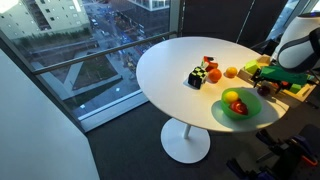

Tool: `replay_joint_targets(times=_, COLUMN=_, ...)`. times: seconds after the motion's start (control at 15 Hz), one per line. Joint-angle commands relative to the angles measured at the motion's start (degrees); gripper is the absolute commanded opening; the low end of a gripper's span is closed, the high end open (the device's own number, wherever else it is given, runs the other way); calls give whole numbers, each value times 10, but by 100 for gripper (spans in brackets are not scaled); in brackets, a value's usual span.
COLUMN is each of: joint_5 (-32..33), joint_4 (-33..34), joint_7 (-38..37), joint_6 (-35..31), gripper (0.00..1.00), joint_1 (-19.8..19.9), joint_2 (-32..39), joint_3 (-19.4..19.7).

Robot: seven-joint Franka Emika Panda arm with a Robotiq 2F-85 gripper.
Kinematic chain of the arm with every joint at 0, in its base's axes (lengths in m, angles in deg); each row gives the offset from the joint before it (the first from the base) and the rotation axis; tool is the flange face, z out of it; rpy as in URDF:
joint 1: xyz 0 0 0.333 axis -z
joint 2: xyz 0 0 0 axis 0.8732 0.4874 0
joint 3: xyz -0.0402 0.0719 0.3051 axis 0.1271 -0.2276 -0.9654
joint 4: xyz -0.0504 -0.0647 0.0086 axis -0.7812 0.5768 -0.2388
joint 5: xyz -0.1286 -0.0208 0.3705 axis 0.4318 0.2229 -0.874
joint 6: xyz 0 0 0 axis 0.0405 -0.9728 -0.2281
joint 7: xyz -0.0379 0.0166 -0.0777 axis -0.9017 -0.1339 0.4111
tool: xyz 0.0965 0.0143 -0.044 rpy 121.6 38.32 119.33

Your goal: Put the apple into the bowl

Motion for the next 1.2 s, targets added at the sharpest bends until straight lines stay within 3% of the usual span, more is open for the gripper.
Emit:
replay_joint_targets(times=0.0, joint_5=-11, joint_4=9, joint_7=-5, joint_6=-9, gripper=100, joint_1=-11, joint_2=16, joint_3=12)
replay_joint_targets(times=0.07, joint_5=-11, joint_4=10, joint_7=-4, joint_6=-9, gripper=75, joint_1=-11, joint_2=18, joint_3=13)
replay_joint_targets(times=0.13, joint_5=-10, joint_4=9, joint_7=-2, joint_6=-10, gripper=72, joint_1=-13, joint_2=19, joint_3=14)
replay_joint_targets(times=0.4, joint_5=0, joint_4=11, joint_7=-2, joint_6=-1, gripper=38, joint_1=-23, joint_2=11, joint_3=20)
replay_joint_targets(times=0.47, joint_5=3, joint_4=11, joint_7=-1, joint_6=3, gripper=35, joint_1=-27, joint_2=5, joint_3=21)
replay_joint_targets(times=1.13, joint_5=16, joint_4=10, joint_7=31, joint_6=65, gripper=35, joint_1=-63, joint_2=-72, joint_3=-6)
